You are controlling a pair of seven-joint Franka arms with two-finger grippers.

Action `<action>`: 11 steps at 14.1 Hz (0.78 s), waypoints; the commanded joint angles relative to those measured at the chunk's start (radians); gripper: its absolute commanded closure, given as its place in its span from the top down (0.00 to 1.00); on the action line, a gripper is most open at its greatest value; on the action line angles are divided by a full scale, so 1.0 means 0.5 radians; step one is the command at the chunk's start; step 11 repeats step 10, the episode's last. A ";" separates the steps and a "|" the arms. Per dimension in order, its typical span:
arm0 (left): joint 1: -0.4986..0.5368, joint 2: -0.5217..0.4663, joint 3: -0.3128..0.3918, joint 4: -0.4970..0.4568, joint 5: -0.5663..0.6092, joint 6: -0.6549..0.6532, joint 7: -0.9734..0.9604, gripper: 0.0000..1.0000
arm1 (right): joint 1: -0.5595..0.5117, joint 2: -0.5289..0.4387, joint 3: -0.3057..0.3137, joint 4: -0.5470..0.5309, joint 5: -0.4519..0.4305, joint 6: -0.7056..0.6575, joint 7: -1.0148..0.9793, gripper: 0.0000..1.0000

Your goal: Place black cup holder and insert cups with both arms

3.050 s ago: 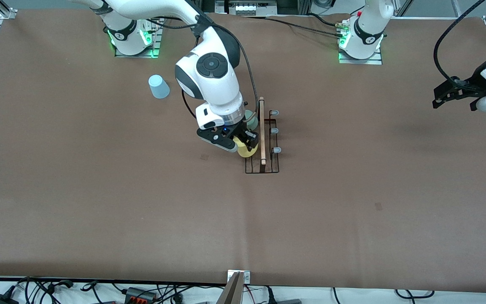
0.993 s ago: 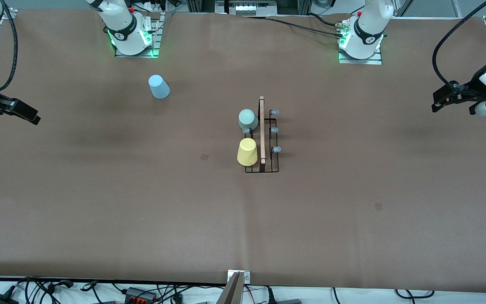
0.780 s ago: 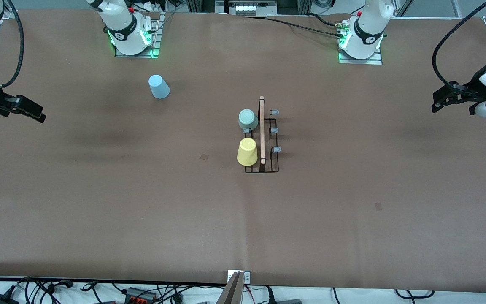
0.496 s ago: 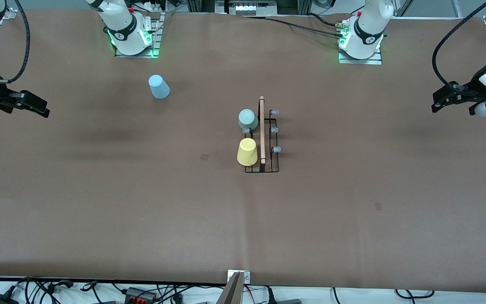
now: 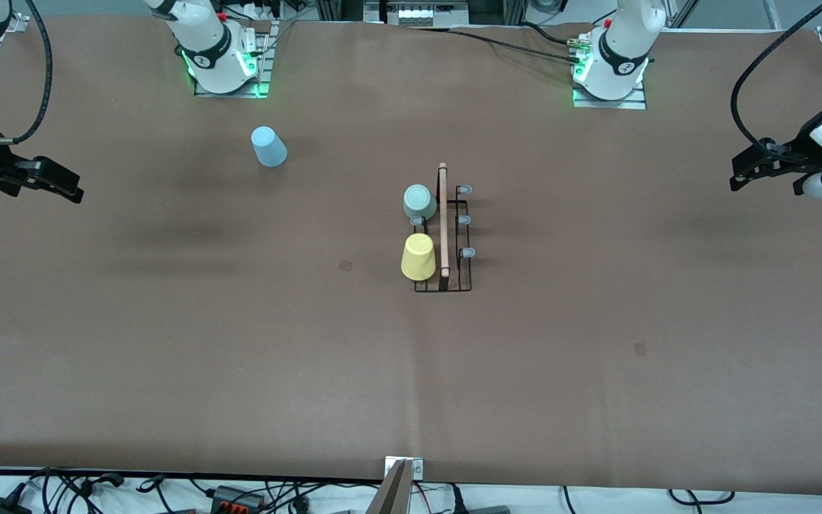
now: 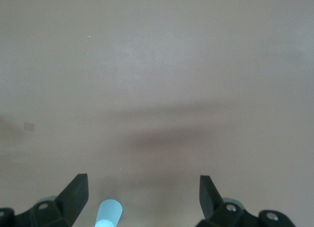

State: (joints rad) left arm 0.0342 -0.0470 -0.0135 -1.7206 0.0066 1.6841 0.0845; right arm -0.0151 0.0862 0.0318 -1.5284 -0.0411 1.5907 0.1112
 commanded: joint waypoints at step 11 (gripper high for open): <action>-0.001 0.030 0.002 0.060 -0.038 -0.018 0.018 1.00 | -0.003 0.033 -0.017 0.056 0.128 -0.043 -0.032 1.00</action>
